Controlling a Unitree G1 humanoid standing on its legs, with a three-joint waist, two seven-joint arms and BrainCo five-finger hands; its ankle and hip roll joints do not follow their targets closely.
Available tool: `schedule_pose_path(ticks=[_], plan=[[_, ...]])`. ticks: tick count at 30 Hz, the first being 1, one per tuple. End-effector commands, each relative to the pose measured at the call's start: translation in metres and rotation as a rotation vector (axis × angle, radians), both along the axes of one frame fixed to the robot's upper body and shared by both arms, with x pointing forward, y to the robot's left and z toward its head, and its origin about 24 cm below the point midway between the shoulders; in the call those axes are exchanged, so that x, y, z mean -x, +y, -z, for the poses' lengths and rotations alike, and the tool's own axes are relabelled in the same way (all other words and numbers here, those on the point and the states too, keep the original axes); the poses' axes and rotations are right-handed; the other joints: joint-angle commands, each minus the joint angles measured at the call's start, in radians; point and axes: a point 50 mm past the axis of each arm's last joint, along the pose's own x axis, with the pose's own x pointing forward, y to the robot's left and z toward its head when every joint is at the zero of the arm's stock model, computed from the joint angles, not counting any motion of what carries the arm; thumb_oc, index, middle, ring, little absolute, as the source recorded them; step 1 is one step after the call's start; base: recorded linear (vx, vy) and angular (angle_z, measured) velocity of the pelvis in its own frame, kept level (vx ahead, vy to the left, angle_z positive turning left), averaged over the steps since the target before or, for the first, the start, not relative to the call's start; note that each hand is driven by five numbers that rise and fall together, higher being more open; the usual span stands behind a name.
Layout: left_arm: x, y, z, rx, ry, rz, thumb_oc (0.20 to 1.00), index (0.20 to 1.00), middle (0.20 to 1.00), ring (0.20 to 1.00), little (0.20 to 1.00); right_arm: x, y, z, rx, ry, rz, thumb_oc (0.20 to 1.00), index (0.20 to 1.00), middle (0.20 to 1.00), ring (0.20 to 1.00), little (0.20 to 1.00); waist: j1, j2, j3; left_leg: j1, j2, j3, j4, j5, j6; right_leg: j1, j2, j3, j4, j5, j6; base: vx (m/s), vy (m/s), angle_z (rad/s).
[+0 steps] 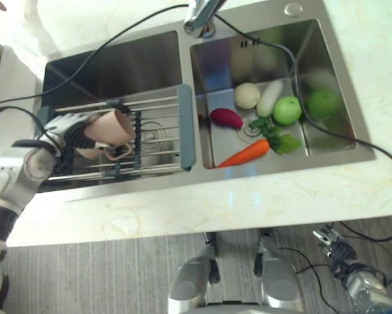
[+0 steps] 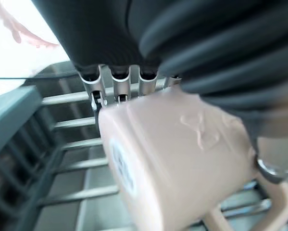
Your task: Place the dishes in the dishwasher.
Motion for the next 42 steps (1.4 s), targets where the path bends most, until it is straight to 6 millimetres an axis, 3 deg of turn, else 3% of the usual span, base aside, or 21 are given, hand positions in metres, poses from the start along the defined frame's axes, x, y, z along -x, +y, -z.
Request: schedule_pose_path(ticks=[1, 9, 11, 16, 21, 22, 25, 28, 31, 36, 42], plan=[[0.006, -0.013, -0.028, 0.081, -0.244, 0.137, 0.200, 0.200, 0.200, 0.200, 0.200, 0.012, 0.007, 0.009, -0.027, 0.002, 0.045, 1.000, 1.000, 1.000, 1.000, 1.000, 0.011, -0.021, -0.045, -0.072, -0.080, -0.018, 0.086, -0.045, 0.051, -0.069, -0.009, 0.074, 0.185, -0.100, 0.079, 0.02, -0.038, 0.01], [0.024, -0.041, -0.045, 0.087, -0.433, 0.295, 0.200, 0.200, 0.200, 0.200, 0.200, 0.027, 0.015, 0.021, -0.041, 0.052, 0.084, 1.000, 1.000, 1.000, 1.000, 1.000, 0.036, -0.022, -0.080, -0.033, -0.081, -0.026, 0.068, -0.053, 0.050, -0.019, -0.007, 0.045, 0.163, -0.112, 0.078, 0.01, -0.046, 0.01], [0.039, -0.045, -0.056, 0.067, -0.582, 0.313, 0.200, 0.200, 0.200, 0.200, 0.200, 0.039, 0.019, 0.029, -0.050, 0.087, 0.099, 1.000, 1.000, 1.000, 1.000, 1.000, 0.050, -0.019, -0.109, -0.007, -0.079, -0.024, 0.060, -0.059, 0.047, 0.015, -0.006, 0.026, 0.150, -0.121, 0.077, 0.02, -0.078, 0.01], [0.060, -0.033, -0.072, -0.014, -0.836, 0.268, 0.200, 0.200, 0.200, 0.200, 0.200, 0.061, 0.026, 0.040, -0.057, 0.151, 0.112, 1.000, 1.000, 1.000, 1.000, 1.000, 0.068, -0.014, -0.165, 0.026, -0.078, -0.030, 0.054, -0.065, 0.041, 0.058, -0.001, 0.004, 0.139, -0.139, 0.070, 0.02, -0.056, 0.16], [0.075, -0.019, -0.075, -0.019, -0.974, 0.218, 0.200, 0.200, 0.200, 0.200, 0.200, 0.073, 0.034, 0.048, -0.058, 0.200, 0.112, 1.000, 1.000, 1.000, 1.000, 1.000, 0.081, -0.013, -0.214, 0.058, -0.071, -0.034, 0.055, -0.071, 0.034, 0.098, 0.007, -0.015, 0.139, -0.160, 0.059, 0.02, -0.065, 0.14], [0.088, -0.009, -0.074, 0.101, -1.133, 0.188, 0.200, 0.200, 0.200, 0.200, 0.200, 0.077, 0.039, 0.052, -0.064, 0.224, 0.118, 1.000, 1.000, 1.000, 1.000, 1.000, 0.092, -0.016, -0.247, 0.086, -0.066, -0.039, 0.046, -0.073, 0.030, 0.132, 0.015, -0.024, 0.133, -0.176, 0.049, 0.03, -0.079, 0.01], [0.107, -0.004, -0.055, 0.489, -1.333, 0.216, 0.200, 0.200, 0.200, 0.200, 0.200, 0.079, 0.047, 0.055, -0.071, 0.245, 0.112, 1.000, 1.000, 1.000, 1.000, 1.000, 0.101, -0.025, -0.277, 0.121, -0.059, -0.052, 0.033, -0.077, 0.024, 0.167, 0.025, -0.029, 0.129, -0.198, 0.037, -0.01, -0.084, -0.03], [0.115, -0.011, -0.024, 0.719, -1.439, 0.223, 0.200, 0.200, 0.200, 0.200, 0.200, 0.081, 0.055, 0.058, -0.074, 0.255, 0.097, 1.000, 1.000, 1.000, 1.000, 1.000, 0.103, -0.038, -0.295, 0.141, -0.051, -0.062, 0.020, -0.070, 0.019, 0.189, 0.034, -0.034, 0.120, -0.202, 0.027, -0.04, -0.070, 0.03], [0.120, -0.020, -0.006, 0.931, -1.515, 0.276, 0.200, 0.200, 0.200, 0.200, 0.200, 0.082, 0.059, 0.060, -0.083, 0.257, 0.093, 1.000, 1.000, 1.000, 1.000, 1.000, 0.101, -0.053, -0.305, 0.162, -0.044, -0.066, 0.014, -0.072, 0.014, 0.212, 0.043, -0.035, 0.114, -0.208, 0.017, -0.01, -0.065, 0.01], [0.121, -0.033, 0.006, 1.240, -1.546, 0.417, 0.200, 0.200, 0.200, 0.200, 0.200, 0.082, 0.061, 0.062, -0.082, 0.276, 0.065, 1.000, 1.000, 1.000, 1.000, 1.000, 0.099, -0.073, -0.316, 0.185, -0.035, -0.076, 0.011, -0.078, 0.008, 0.238, 0.058, -0.027, 0.109, -0.217, 0.004, 0.00, -0.063, 0.01], [0.114, -0.029, 0.016, 1.621, -1.477, 0.547, 0.200, 0.200, 0.200, 0.200, 0.200, 0.086, 0.061, 0.064, -0.065, 0.324, 0.026, 1.000, 1.000, 1.000, 1.000, 1.000, 0.102, -0.085, -0.313, 0.197, -0.028, -0.086, 0.017, -0.076, 0.002, 0.255, 0.067, -0.028, 0.107, -0.223, -0.005, -0.02, -0.072, 0.02]])
